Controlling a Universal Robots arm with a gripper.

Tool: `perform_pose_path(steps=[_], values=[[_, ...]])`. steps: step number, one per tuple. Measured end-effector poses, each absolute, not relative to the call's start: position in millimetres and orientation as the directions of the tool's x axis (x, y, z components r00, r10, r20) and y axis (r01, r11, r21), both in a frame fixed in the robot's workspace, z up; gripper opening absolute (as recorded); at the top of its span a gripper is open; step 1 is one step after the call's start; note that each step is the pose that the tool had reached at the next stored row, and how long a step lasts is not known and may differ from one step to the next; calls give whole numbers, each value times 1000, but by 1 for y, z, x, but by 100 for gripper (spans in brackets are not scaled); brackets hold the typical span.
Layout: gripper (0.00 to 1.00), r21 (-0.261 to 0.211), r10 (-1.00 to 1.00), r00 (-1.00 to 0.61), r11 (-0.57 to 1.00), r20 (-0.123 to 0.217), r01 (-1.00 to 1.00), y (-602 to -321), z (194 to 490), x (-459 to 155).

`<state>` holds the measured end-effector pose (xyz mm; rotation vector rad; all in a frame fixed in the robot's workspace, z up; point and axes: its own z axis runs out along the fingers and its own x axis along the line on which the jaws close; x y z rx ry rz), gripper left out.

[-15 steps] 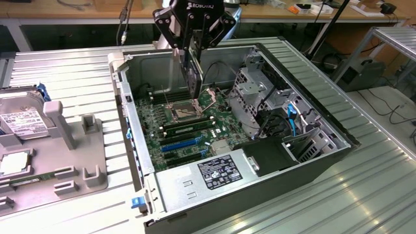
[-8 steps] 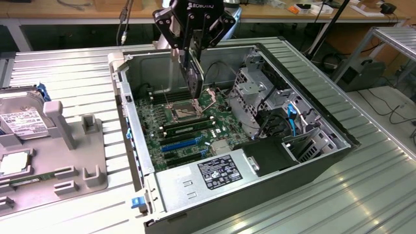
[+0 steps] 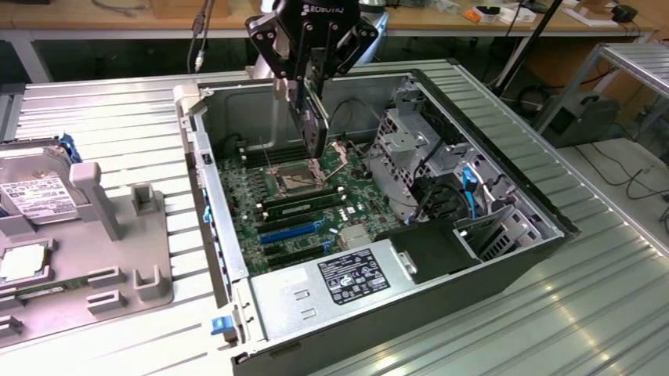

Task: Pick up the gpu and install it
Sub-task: 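Insert the gpu into the slot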

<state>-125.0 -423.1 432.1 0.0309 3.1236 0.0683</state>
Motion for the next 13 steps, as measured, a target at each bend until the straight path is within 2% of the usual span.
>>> perform_pose_path(steps=[13], values=[[27,44,-18,-1000,999,-17,-19,-423,432,-125]])
